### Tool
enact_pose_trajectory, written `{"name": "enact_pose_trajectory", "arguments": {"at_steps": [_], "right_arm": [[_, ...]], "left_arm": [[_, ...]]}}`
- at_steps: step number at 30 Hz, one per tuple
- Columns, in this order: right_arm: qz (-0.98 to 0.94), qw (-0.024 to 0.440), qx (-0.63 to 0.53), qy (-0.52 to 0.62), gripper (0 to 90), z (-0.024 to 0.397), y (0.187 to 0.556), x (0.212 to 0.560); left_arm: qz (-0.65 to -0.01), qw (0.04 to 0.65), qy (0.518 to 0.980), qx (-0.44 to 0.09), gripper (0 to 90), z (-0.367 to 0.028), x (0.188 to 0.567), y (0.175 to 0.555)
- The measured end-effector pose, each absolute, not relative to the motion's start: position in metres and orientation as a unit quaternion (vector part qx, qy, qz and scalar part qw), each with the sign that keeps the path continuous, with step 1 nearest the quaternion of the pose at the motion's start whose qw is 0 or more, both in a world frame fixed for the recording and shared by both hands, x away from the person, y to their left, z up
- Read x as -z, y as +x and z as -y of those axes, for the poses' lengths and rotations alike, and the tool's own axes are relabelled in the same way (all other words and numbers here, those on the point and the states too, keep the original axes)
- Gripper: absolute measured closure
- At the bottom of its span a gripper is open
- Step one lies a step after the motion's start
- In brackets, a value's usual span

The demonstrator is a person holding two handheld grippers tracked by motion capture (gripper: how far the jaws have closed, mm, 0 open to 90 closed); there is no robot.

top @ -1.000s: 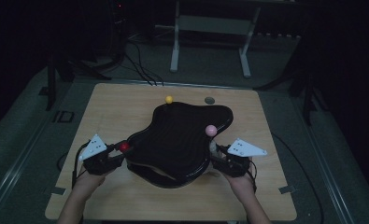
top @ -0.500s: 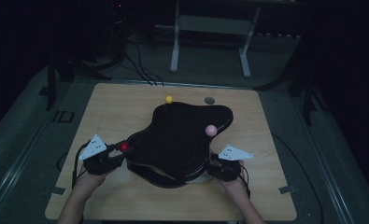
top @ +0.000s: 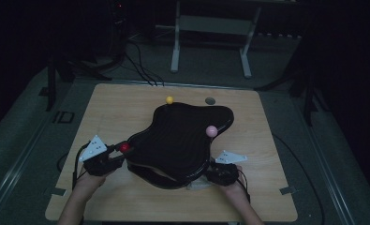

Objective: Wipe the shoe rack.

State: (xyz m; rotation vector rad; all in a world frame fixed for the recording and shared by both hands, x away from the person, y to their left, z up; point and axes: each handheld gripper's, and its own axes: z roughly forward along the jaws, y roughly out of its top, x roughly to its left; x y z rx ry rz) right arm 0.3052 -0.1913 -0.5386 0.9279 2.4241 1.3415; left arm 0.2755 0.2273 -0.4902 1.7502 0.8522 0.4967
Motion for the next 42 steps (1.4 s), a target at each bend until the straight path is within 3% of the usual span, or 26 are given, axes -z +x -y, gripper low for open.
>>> {"name": "enact_pose_trajectory", "arguments": {"at_steps": [9,19,35,42], "right_arm": [[-0.847,0.092,-0.444,0.277,62.6,0.207,0.309,0.526],[-0.845,0.121,-0.435,0.288,68.9,0.226,0.307,0.510],[-0.768,0.233,-0.494,0.333,69.3,0.288,0.297,0.431],[-0.731,0.297,-0.510,0.341,68.9,0.309,0.309,0.374]], "left_arm": [[-0.352,0.536,0.738,-0.209,59.3,-0.226,0.490,0.275],[-0.351,0.538,0.738,-0.208,59.3,-0.225,0.491,0.275],[-0.355,0.539,0.736,-0.203,59.2,-0.225,0.491,0.275],[-0.355,0.539,0.736,-0.204,59.3,-0.225,0.491,0.275]]}}
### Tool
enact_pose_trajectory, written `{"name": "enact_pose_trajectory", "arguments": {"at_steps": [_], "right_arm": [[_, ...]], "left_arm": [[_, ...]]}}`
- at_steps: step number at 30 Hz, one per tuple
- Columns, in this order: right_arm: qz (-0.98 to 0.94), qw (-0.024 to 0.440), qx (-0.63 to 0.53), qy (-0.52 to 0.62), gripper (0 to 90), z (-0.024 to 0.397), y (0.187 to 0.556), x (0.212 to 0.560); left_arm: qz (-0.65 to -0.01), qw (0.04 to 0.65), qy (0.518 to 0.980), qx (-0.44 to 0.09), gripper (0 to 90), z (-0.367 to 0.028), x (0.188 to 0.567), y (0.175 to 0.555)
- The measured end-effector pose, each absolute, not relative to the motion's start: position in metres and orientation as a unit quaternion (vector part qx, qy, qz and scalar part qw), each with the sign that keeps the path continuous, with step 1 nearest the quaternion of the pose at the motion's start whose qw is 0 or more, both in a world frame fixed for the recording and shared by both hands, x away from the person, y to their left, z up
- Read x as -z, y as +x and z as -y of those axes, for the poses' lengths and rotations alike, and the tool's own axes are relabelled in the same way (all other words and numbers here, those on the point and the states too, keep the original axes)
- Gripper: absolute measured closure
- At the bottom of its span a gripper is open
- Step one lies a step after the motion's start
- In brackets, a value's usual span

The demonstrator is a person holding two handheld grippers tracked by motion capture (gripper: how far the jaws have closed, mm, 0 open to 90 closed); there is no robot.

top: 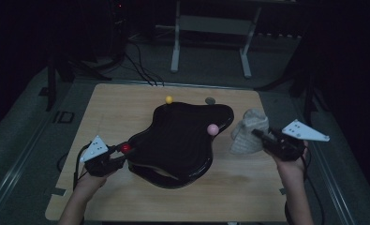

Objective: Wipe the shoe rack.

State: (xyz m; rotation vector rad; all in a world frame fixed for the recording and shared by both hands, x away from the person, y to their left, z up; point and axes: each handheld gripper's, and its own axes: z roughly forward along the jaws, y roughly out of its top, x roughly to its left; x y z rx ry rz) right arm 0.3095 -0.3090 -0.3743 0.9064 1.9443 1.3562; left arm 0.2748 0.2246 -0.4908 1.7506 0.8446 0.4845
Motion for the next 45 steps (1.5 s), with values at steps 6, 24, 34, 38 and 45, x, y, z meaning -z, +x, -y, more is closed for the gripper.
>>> {"name": "enact_pose_trajectory", "arguments": {"at_steps": [6,24,34,38,45], "right_arm": [[-0.709,0.306,-0.538,0.338,68.3,0.301,0.329,0.339],[-0.740,0.280,-0.501,0.350,69.7,0.265,0.356,0.372],[-0.748,0.288,-0.469,0.371,70.1,0.266,0.355,0.374],[-0.749,0.283,-0.467,0.374,70.1,0.269,0.352,0.372],[-0.752,0.286,-0.481,0.347,70.1,0.261,0.338,0.370]], "left_arm": [[-0.355,0.541,0.735,-0.204,59.3,-0.225,0.491,0.275],[-0.352,0.534,0.740,-0.207,59.2,-0.225,0.490,0.275],[-0.354,0.533,0.740,-0.206,59.3,-0.224,0.490,0.275],[-0.354,0.536,0.739,-0.204,59.2,-0.225,0.490,0.275],[-0.354,0.534,0.739,-0.205,59.3,-0.225,0.490,0.275]]}}
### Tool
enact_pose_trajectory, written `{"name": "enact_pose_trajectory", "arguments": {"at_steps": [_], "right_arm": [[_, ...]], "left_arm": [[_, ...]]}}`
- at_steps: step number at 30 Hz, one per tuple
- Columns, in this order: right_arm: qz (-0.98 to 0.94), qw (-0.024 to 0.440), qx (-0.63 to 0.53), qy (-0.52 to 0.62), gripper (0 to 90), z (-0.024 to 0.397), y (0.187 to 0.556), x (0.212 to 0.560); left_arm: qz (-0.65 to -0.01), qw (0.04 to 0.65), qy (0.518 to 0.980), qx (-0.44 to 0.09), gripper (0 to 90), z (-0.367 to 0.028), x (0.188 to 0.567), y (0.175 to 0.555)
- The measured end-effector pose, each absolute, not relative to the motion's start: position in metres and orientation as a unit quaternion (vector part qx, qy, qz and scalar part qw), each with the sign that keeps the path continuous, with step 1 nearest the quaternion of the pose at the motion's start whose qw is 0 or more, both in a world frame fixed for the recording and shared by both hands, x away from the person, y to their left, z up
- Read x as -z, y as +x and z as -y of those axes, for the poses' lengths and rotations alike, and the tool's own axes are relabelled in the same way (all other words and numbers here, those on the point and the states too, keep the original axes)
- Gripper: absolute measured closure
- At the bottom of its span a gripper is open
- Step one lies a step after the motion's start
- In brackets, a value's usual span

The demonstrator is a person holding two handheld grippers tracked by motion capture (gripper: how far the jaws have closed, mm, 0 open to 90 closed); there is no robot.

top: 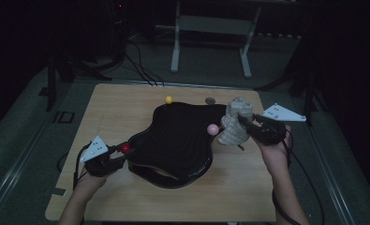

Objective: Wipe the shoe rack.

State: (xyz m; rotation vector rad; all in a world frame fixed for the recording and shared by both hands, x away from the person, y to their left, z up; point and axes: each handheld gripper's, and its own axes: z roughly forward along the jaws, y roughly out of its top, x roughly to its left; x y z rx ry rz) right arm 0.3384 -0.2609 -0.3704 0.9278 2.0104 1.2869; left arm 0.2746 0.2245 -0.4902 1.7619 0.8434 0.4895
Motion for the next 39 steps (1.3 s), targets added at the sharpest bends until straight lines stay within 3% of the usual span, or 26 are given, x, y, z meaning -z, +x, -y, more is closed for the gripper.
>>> {"name": "enact_pose_trajectory", "arguments": {"at_steps": [5,23,39], "right_arm": [[-0.756,0.275,-0.461,0.375,70.1,0.271,0.341,0.388],[-0.762,0.279,-0.491,0.318,69.5,0.255,0.316,0.376],[-0.786,0.257,-0.475,0.302,69.3,0.238,0.310,0.395]], "left_arm": [[-0.352,0.536,0.740,-0.204,59.3,-0.225,0.491,0.275],[-0.350,0.539,0.739,-0.200,59.3,-0.226,0.491,0.275],[-0.350,0.538,0.740,-0.200,59.4,-0.226,0.491,0.276]]}}
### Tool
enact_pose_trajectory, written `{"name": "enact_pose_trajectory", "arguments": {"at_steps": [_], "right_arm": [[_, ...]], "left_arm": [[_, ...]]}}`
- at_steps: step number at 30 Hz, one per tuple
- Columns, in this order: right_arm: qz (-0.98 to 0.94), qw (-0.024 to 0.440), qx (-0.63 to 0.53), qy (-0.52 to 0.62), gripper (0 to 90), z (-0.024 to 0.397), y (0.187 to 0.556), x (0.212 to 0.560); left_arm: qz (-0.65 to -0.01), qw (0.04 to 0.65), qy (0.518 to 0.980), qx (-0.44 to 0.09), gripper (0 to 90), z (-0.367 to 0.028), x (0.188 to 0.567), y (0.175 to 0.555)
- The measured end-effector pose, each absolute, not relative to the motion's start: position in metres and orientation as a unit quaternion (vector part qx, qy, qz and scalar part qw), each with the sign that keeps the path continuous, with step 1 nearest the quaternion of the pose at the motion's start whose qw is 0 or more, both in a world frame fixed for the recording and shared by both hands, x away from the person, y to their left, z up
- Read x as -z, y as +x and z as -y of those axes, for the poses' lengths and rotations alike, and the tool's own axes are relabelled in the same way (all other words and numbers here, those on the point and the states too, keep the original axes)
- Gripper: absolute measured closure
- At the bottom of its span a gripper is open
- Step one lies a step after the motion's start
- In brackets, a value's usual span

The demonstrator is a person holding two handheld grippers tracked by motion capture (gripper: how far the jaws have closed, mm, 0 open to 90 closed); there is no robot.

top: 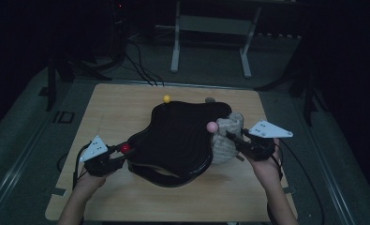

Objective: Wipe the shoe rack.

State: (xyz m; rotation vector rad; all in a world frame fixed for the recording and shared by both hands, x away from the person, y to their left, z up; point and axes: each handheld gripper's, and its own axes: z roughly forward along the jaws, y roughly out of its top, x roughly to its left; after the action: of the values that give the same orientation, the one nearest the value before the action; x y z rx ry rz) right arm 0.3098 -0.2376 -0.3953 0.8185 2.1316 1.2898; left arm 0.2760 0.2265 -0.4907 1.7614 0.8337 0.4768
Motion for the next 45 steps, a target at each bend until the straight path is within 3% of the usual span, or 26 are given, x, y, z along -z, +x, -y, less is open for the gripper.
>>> {"name": "enact_pose_trajectory", "arguments": {"at_steps": [7,12,19,24,31,38,45], "right_arm": [[-0.777,0.256,-0.492,0.298,68.9,0.236,0.303,0.386],[-0.790,0.236,-0.480,0.299,69.0,0.234,0.309,0.397],[-0.761,0.271,-0.487,0.332,68.6,0.247,0.319,0.383],[-0.764,0.271,-0.468,0.352,68.6,0.249,0.328,0.389],[-0.737,0.295,-0.493,0.357,68.2,0.255,0.331,0.371],[-0.742,0.287,-0.468,0.385,68.3,0.258,0.347,0.384],[-0.720,0.310,-0.488,0.385,68.0,0.260,0.352,0.363]], "left_arm": [[-0.351,0.539,0.739,-0.201,59.3,-0.227,0.491,0.276],[-0.350,0.538,0.740,-0.200,59.4,-0.227,0.491,0.276],[-0.350,0.539,0.740,-0.199,59.4,-0.227,0.491,0.277],[-0.350,0.539,0.740,-0.200,59.4,-0.227,0.491,0.277],[-0.349,0.539,0.741,-0.199,59.4,-0.228,0.491,0.277],[-0.349,0.542,0.738,-0.197,59.4,-0.228,0.492,0.277],[-0.348,0.542,0.739,-0.197,59.4,-0.228,0.491,0.277]]}}
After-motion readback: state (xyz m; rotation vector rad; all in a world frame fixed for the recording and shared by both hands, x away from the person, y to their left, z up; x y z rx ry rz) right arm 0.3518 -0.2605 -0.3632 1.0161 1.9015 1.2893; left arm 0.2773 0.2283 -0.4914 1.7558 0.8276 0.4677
